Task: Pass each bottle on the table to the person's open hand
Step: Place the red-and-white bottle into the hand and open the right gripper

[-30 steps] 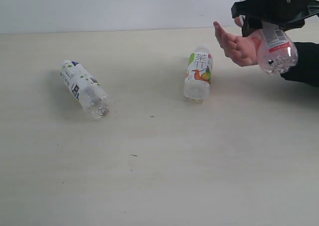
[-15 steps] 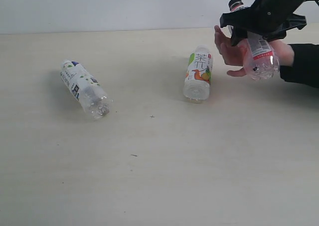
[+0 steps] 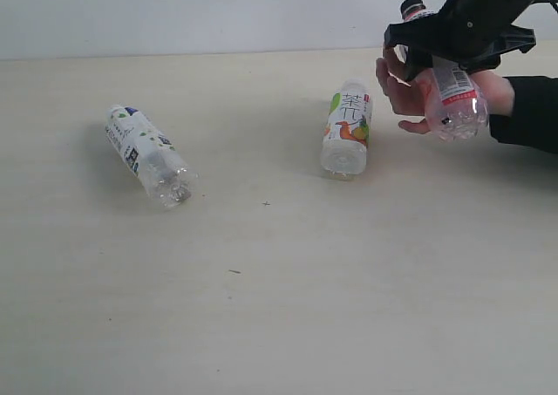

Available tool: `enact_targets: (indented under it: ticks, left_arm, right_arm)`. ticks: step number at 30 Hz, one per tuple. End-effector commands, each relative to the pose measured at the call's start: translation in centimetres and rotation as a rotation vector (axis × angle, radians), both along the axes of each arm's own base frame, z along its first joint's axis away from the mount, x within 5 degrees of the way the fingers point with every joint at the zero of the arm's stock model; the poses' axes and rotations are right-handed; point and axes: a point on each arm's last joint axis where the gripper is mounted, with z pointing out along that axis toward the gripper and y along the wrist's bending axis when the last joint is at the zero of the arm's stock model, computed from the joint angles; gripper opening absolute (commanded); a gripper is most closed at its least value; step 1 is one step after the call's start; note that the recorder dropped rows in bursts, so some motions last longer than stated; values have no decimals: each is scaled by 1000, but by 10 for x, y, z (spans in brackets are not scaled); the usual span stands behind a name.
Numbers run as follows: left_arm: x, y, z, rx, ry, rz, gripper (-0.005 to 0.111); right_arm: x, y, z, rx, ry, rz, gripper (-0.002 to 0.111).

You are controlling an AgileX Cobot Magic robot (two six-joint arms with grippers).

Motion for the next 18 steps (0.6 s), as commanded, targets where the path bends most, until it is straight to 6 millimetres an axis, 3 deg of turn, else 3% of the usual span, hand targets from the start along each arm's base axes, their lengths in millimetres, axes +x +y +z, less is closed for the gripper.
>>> enact_targets:
  ticks: [1, 5, 9, 15, 18]
  left_arm:
    - [0, 0, 0, 1, -6, -7, 10]
    - [0, 0, 0, 1, -6, -7, 10]
    - [0, 0, 0, 1, -6, -7, 10]
    - [0, 0, 0, 1, -6, -7, 10]
    - [0, 0, 0, 1, -6, -7, 10]
  right_arm:
    - [3, -3, 3, -9, -20, -2, 62]
    - [2, -3, 3, -27, -22, 34, 78]
    - [2, -3, 3, -28, -22, 35, 87]
    - [2, -3, 5, -35, -32, 53, 92]
    - [0, -3, 18, -41, -65, 71, 92]
